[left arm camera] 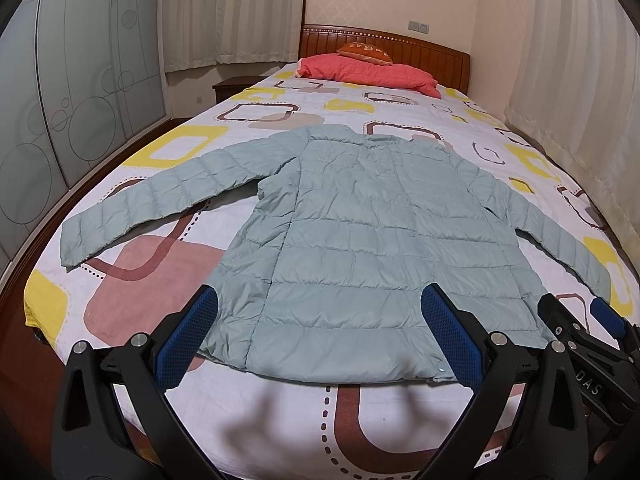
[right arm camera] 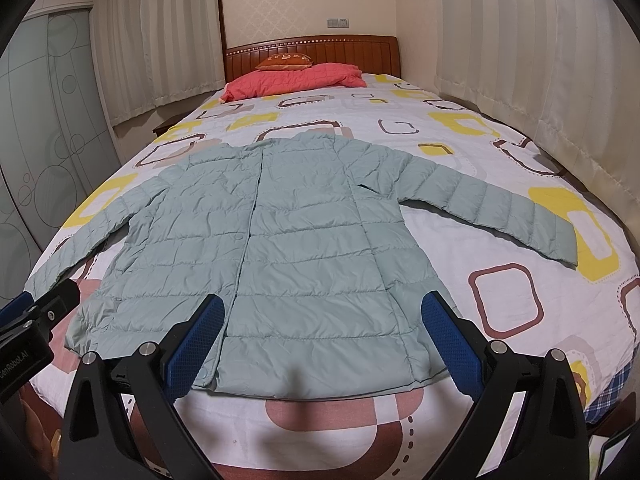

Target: Fold large clothes

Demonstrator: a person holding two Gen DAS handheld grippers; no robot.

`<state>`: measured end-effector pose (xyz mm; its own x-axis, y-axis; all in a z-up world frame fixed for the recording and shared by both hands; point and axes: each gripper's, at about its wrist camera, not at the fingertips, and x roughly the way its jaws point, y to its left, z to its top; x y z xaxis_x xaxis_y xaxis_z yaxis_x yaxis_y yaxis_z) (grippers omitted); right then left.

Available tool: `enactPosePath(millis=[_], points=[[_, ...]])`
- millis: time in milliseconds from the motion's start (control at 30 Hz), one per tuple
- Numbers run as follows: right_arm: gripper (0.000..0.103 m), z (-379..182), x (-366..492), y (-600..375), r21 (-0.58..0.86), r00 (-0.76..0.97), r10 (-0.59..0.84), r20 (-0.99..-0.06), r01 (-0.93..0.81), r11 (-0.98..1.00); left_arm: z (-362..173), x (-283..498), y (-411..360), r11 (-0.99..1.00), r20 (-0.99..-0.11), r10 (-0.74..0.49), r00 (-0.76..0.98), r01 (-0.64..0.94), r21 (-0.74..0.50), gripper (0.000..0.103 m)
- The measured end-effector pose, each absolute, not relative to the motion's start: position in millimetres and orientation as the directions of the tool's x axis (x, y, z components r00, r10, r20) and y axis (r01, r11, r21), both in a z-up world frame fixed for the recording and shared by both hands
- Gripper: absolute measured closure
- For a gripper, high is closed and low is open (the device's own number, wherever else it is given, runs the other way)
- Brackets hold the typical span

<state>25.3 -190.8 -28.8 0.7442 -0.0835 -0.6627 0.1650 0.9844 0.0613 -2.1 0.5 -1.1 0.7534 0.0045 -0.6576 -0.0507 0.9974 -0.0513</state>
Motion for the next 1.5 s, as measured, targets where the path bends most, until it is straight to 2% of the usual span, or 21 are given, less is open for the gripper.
enactPosePath(millis=[1500], points=[[0.005,-32.0,27.2,-190.9,0.061,0.743,-0.082,-0.664,0.163,0.985,-4.5,-3.2,-0.6,0.997,-0.663,0.006,0.748,-0.053,-0.051,0.002]])
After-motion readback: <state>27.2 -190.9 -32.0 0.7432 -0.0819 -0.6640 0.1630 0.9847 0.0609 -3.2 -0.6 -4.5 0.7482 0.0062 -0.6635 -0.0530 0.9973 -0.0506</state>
